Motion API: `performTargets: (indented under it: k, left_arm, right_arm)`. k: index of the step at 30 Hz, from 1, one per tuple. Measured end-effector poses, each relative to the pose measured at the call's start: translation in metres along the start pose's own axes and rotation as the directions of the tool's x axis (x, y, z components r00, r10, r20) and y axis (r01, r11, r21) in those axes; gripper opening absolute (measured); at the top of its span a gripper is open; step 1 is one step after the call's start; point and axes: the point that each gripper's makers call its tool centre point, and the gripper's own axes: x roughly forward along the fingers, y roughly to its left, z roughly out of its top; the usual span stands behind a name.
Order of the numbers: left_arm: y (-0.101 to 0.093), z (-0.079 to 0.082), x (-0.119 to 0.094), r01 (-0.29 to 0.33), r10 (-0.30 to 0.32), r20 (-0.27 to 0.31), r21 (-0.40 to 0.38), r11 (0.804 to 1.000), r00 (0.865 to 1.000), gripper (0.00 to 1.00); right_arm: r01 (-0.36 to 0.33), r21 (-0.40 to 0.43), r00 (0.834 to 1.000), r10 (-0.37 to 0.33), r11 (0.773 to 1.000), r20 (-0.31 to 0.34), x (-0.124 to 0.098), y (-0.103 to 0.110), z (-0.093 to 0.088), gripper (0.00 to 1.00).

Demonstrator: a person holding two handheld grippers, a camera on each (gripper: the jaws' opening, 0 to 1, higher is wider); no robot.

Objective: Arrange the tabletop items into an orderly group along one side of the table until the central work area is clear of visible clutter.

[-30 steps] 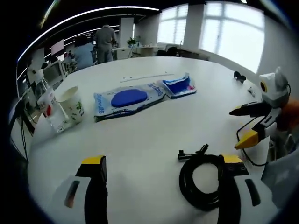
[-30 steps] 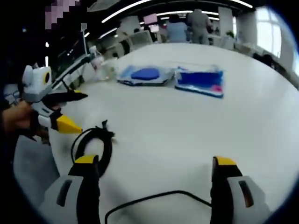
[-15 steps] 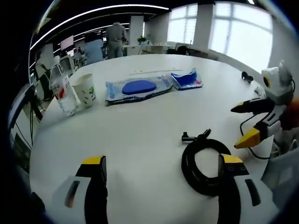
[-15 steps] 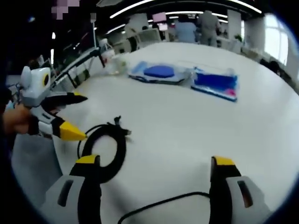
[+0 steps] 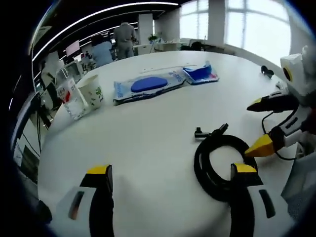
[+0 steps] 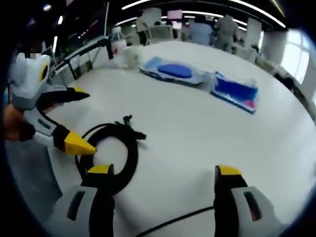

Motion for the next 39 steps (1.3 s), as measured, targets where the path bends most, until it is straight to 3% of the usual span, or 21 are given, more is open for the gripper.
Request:
performTargets:
  k: [11, 23, 32, 34, 39]
  left_arm:
    - [-0.005, -0.007, 0.004, -0.002, 0.003, -0.031, 0.019, 1.000, 1.000, 0.98]
    - [-0.011, -0.007, 0.006, -0.018, 0.019, -0.060, 0.012, 1.000, 0.998, 0.93]
    - [-0.023, -0.008, 0.007, 0.022, -0.023, -0.059, -0.003, 1.000, 0.998, 0.77]
    - [-0.031, -0.008, 0.007, 0.056, -0.056, -0.057, -0.011, 0.998, 0.997, 0.68]
    - [-0.037, -0.008, 0.005, 0.062, -0.063, -0.061, -0.017, 0.998, 0.996, 0.59]
  right_arm:
    - [-0.004, -0.094, 1.000, 0.002, 0.996, -0.028, 0.010, 0.016, 0.006, 0.68]
    - [-0.022, -0.071, 0.999, 0.020, 0.997, -0.030, 0.012, 0.021, 0.004, 0.57]
    - [-0.035, -0.044, 0.999, 0.034, 0.998, -0.011, 0.013, 0.028, 0.005, 0.43]
    - [-0.033, -0.038, 0.999, 0.033, 0.999, -0.012, 0.013, 0.029, 0.005, 0.42]
    - [-0.037, -0.047, 0.999, 0.036, 0.998, -0.025, 0.013, 0.030, 0.005, 0.40]
